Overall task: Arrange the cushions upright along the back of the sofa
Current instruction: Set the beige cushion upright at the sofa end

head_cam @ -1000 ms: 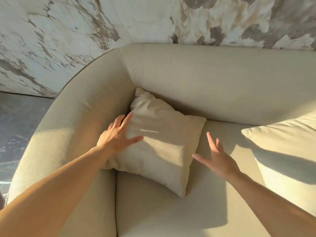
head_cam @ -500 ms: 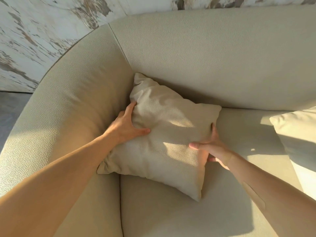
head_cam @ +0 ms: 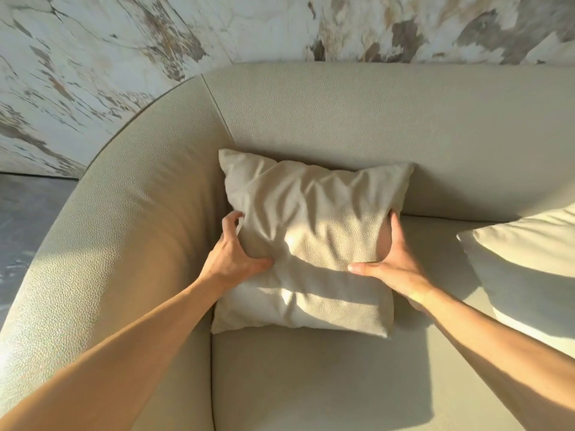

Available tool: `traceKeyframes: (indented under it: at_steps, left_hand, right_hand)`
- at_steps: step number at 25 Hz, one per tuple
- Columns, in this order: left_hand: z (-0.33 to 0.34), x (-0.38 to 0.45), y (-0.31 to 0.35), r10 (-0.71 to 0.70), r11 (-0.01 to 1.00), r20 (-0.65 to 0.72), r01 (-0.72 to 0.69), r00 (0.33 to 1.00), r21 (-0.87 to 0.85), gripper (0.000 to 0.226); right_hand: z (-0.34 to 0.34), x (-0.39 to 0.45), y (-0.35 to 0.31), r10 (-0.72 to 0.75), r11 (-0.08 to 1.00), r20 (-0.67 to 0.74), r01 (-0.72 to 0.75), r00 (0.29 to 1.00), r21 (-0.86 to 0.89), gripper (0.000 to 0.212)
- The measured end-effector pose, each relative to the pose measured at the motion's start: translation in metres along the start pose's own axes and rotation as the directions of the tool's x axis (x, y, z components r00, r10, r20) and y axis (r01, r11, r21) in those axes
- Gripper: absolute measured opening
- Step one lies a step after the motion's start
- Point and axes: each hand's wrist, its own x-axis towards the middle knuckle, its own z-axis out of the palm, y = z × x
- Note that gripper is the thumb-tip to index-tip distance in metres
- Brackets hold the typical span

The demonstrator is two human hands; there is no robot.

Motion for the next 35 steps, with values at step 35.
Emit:
traceKeyframes:
  at_steps: [35]
  left_hand:
    - [0.002,0.038,0.024,-0.002,0.998,-0.054,-0.001,0.999,-0.062,0.131]
  right_hand:
    - [-0.013,0.011,-0.021,-0.142,0.926,-0.270,0.031,0.952,-0.377,0.129]
